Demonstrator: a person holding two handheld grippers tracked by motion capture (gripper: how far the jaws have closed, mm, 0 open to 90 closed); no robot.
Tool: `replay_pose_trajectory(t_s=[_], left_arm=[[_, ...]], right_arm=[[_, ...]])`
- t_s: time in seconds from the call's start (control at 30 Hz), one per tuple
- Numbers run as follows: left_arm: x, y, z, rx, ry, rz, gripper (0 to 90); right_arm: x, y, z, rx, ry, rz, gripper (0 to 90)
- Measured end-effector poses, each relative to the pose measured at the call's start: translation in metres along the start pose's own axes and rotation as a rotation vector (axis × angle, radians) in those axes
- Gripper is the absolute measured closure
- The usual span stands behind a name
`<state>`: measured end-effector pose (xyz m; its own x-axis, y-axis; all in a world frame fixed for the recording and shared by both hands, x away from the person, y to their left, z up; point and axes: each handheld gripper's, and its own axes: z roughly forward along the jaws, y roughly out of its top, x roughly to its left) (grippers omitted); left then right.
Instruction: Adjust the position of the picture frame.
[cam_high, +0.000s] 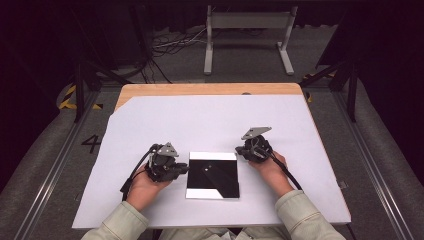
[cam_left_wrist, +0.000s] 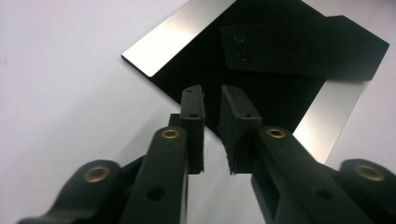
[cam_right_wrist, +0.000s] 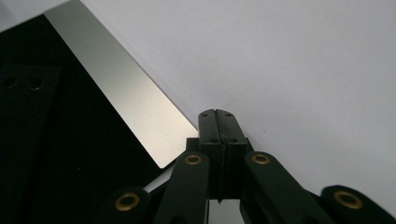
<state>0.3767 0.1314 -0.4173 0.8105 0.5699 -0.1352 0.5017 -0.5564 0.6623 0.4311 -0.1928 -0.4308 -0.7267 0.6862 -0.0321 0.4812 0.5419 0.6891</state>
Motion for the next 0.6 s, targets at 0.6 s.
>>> replay_pose_trajectory(t_s=[0.6], left_arm=[[-0.002,-0.006,-0.018,-0.08,0.076,-0.007,59.5]], right_arm=[[0.017,-0.014,-0.065,-0.076,0.033,0.0,73.6]])
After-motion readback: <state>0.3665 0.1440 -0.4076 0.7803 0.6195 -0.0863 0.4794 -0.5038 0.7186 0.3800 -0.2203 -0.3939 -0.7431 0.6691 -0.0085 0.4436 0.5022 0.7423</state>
